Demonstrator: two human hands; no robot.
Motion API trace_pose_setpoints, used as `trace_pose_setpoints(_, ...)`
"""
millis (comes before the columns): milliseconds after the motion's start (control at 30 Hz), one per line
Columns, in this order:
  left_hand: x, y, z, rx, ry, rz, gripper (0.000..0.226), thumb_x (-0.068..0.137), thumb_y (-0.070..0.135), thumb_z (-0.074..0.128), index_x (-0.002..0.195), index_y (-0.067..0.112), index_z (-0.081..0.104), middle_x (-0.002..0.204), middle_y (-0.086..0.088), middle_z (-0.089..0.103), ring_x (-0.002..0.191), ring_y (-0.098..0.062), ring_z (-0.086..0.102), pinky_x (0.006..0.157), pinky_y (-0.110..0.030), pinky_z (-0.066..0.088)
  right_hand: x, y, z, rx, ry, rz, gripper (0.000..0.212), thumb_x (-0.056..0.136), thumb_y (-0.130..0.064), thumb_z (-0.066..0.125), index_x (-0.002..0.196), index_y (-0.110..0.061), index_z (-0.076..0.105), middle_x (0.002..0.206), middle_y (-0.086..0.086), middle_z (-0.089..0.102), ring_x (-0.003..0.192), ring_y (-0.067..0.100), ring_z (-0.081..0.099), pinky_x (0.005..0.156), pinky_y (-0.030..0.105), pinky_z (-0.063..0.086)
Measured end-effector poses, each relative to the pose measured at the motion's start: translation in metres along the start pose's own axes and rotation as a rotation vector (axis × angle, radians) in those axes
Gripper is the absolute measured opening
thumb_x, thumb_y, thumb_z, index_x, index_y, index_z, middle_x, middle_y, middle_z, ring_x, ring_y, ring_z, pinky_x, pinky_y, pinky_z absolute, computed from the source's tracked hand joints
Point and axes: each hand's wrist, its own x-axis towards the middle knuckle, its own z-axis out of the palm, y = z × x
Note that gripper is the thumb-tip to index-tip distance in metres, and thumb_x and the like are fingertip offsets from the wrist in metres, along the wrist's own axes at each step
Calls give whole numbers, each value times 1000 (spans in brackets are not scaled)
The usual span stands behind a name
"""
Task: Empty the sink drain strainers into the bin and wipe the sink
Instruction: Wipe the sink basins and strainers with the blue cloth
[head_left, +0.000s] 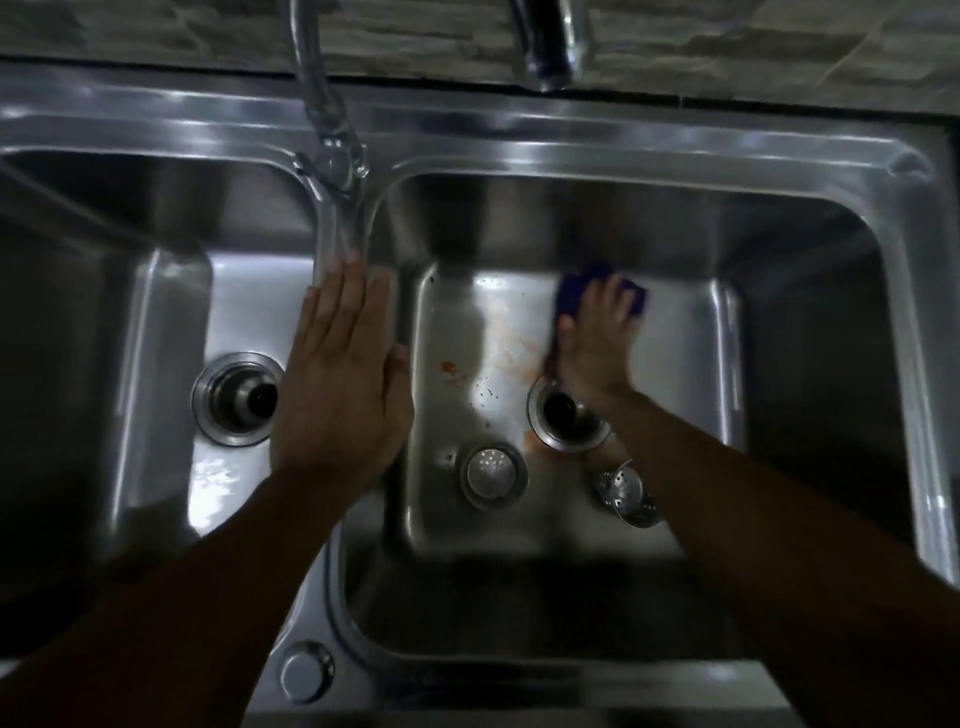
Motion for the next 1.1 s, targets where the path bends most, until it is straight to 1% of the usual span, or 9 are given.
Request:
trace_pose_setpoints(200,0,-2,0,-39,2,-28,60,99,25,35,155,3,31,166,-17,20,157,-24,11,129,-42,9,-23,-146,46,58,-121,-415,69,104,-35,37,159,-9,6,166,14,-4,154,32,-3,124,51,1)
trace_pose_setpoints(367,2,-2,-1,-51,14,-16,58,99,20,40,154,2,34,165,-17,23,156,-27,14,128,-46,13,-17,-85,37,-91,-91,-603,66,105,-38,33,159,-9,8,166,14,2,153,34,3,125,48,5)
trace_pose_setpoints(433,2,-1,-1,-56,20,-7,57,98,17,41,153,2,35,164,-18,24,156,-29,16,128,-46,14,-7,-28,24,-115,-14,-519,66,102,-29,43,158,-6,16,165,18,8,152,38,10,124,49,9)
trace_pose_setpoints(600,2,2,-1,-58,22,-22,57,97,15,43,152,1,36,164,-19,24,155,-30,17,127,-48,16,12,110,-21,-143,80,-8,63,103,-25,39,157,-4,15,166,18,6,152,38,8,121,56,15)
trace_pose_setpoints(667,2,2,-2,-49,28,-23,57,97,14,43,152,1,37,163,-20,25,155,-31,18,127,-48,16,16,106,-25,-74,100,213,62,105,-24,38,158,-7,11,166,15,4,153,35,7,120,55,11)
trace_pose_setpoints(733,2,2,-2,-43,36,-25,57,97,14,42,152,1,37,163,-20,25,155,-31,19,127,-47,16,24,61,-19,62,155,475,62,106,-26,37,159,-9,10,167,12,2,153,34,5,120,54,10)
trace_pose_setpoints(800,2,2,-3,-46,36,-30,57,97,14,41,152,1,37,163,-20,25,155,-31,19,127,-47,16,22,-3,-12,148,160,573,64,104,-28,40,159,-10,12,167,11,6,152,35,8,119,53,11)
trace_pose_setpoints(1000,4,2,-2,-58,27,-47,57,97,17,41,152,1,37,164,-18,24,156,-28,17,128,-44,13,-27,-161,35,221,-30,57,68,102,-27,38,159,-10,3,167,11,-6,153,34,-3,121,54,5)
trace_pose_setpoints(1100,3,-1,-2,-40,2,-50,58,100,20,37,155,3,32,166,-16,18,157,-25,11,129,-42,10,-38,-178,42,320,-143,-179,71,102,-26,40,159,-10,2,167,11,-8,153,33,-9,121,52,-2)
